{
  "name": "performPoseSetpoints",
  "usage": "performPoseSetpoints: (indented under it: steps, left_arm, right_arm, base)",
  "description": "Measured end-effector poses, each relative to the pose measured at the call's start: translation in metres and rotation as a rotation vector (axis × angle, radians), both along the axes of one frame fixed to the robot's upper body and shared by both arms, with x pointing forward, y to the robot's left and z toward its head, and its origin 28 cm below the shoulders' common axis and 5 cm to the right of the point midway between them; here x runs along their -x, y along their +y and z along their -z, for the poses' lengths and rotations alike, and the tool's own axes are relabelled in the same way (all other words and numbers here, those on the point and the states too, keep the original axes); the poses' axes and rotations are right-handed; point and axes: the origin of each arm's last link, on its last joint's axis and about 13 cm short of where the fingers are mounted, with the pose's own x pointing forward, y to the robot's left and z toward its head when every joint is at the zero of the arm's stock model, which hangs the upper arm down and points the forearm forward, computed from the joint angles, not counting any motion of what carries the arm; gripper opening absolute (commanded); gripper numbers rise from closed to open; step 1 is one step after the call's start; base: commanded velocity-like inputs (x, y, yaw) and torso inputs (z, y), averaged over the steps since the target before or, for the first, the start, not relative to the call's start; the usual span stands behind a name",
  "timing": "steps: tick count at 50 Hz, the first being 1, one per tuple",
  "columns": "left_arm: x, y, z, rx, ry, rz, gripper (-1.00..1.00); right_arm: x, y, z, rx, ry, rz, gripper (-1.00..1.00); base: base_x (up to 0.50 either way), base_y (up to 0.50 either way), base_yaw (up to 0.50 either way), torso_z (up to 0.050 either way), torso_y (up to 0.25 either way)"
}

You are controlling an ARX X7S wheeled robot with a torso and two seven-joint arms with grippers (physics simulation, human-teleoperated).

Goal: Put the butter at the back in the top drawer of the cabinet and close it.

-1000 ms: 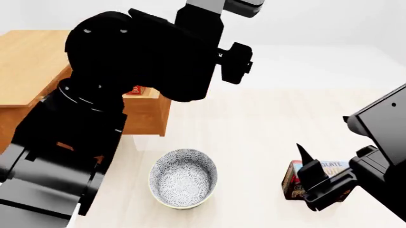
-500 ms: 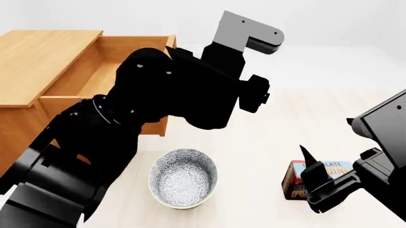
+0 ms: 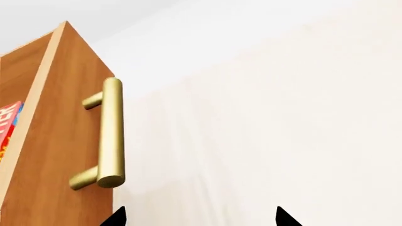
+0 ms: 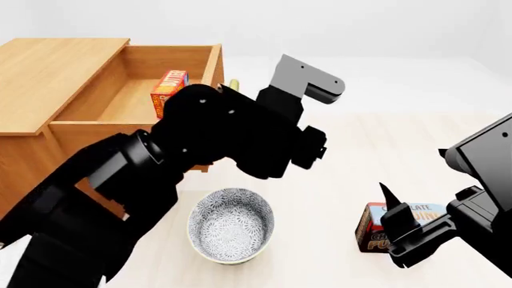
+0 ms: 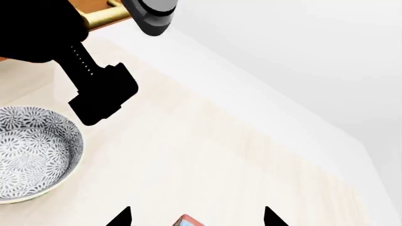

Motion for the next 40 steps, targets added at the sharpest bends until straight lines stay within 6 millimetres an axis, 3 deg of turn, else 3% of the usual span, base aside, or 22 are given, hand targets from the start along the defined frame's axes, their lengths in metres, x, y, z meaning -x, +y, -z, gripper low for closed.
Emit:
performPoseSetpoints:
  steps: [40]
  left_arm:
    - [-0.011,0.012,0.013,-0.228,0.050,-0.039,1.00]
  right_arm:
    - [-0.001,0.001,0.001,0.005,0.006,0.002,1.00]
  base:
    - [0.01,0.00,0.00,0.000,0.000]
